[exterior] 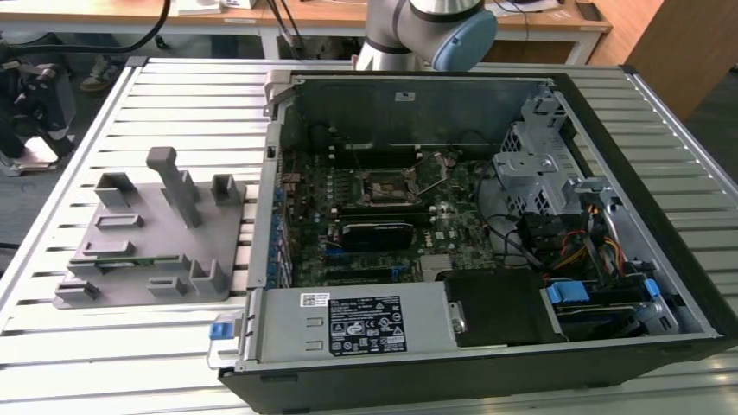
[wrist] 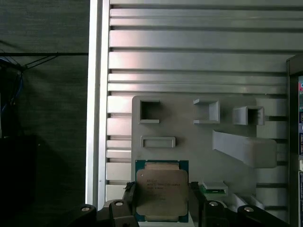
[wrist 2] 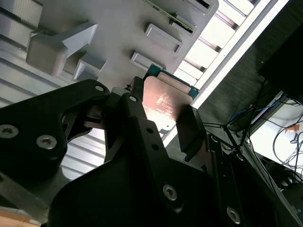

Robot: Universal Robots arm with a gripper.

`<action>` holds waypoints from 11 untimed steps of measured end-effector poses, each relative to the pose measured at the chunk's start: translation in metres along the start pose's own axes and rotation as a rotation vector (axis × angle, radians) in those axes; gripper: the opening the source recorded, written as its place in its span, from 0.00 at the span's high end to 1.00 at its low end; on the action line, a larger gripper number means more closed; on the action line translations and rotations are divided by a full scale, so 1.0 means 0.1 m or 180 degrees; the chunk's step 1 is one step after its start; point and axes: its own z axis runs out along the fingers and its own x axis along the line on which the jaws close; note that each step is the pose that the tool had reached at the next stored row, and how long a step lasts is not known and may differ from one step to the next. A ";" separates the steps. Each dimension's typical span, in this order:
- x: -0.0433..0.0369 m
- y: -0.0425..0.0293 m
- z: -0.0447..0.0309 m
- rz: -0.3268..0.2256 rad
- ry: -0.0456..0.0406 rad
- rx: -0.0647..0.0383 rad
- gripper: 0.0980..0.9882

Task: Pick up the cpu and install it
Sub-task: 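Pick up the cpu and move it towards the insertion slot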

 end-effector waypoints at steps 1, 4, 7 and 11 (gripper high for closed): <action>0.000 0.001 -0.013 0.0000 0.0000 0.0000 0.52; 0.001 0.002 -0.050 0.0000 0.0000 0.0000 0.52; 0.001 0.004 -0.086 0.0000 0.0000 0.0000 0.52; 0.002 0.005 -0.138 0.0000 0.0000 0.0000 0.52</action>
